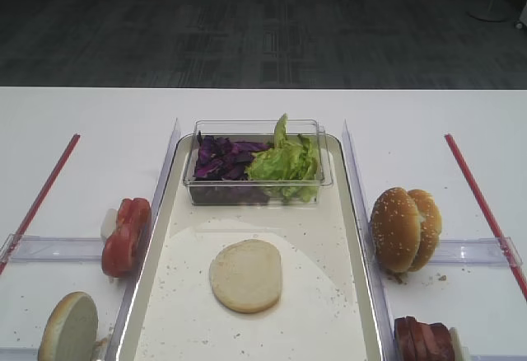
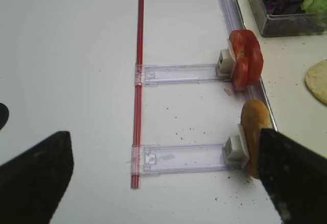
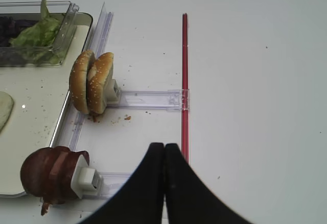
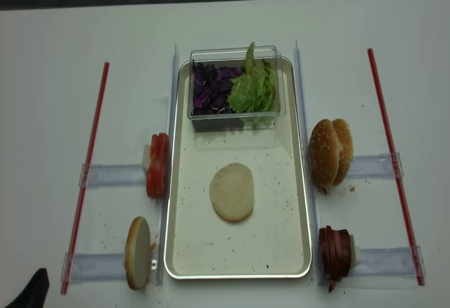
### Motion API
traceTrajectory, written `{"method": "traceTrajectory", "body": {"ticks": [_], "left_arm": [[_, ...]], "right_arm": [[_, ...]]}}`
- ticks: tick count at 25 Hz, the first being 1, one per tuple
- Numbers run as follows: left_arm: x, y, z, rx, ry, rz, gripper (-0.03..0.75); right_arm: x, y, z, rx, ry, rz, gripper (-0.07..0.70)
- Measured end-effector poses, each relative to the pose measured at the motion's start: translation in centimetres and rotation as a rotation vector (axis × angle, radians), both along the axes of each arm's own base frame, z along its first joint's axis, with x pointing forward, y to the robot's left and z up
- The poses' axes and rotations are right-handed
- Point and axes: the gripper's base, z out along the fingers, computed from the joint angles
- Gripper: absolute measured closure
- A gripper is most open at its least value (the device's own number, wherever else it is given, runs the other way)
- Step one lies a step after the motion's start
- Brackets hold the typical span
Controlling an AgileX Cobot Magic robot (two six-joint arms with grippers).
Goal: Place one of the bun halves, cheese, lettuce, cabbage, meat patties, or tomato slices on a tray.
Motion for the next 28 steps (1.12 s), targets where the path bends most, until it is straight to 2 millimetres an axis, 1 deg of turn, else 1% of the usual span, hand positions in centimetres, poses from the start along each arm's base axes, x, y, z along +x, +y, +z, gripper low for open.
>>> {"method": "traceTrajectory", "body": {"ticks": [28], "left_arm": [[0.0,0.0,0.0,0.0,0.0,0.0,0.043]], "right_arm": [[0.0,0.0,0.0,0.004,0.0,-0.002,0.267]]}}
